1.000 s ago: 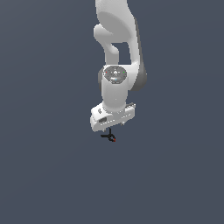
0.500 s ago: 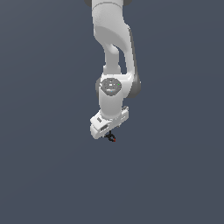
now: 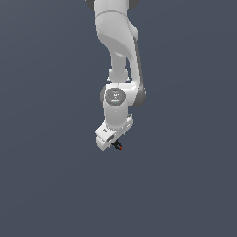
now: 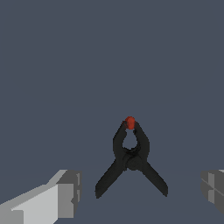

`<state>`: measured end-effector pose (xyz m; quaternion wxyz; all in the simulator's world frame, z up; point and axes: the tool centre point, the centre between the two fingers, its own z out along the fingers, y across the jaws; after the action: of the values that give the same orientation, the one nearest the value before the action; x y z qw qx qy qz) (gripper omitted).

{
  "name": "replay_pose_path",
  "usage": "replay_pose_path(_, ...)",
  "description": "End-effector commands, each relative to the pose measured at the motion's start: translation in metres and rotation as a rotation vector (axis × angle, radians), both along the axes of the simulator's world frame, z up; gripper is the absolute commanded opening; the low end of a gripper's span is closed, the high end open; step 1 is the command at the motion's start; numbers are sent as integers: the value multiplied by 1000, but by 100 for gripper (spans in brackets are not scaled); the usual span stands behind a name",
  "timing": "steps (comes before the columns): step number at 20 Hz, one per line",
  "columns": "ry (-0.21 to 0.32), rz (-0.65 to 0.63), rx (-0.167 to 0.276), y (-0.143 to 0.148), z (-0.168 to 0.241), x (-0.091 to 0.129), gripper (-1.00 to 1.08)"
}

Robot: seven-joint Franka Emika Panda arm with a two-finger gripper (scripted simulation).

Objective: Pick up the object and move it to a goal position.

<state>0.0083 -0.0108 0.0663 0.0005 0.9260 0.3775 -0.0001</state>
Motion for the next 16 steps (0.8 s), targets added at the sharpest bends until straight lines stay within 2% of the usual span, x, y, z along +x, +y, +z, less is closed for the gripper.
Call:
replay_pose_path(1, 0, 14, 1, 0, -2, 0, 100)
replay_pose_path(8, 1, 13, 1, 0, -8, -1, 100)
replay_pose_path(16, 0, 16, 1, 0, -43, -2, 100)
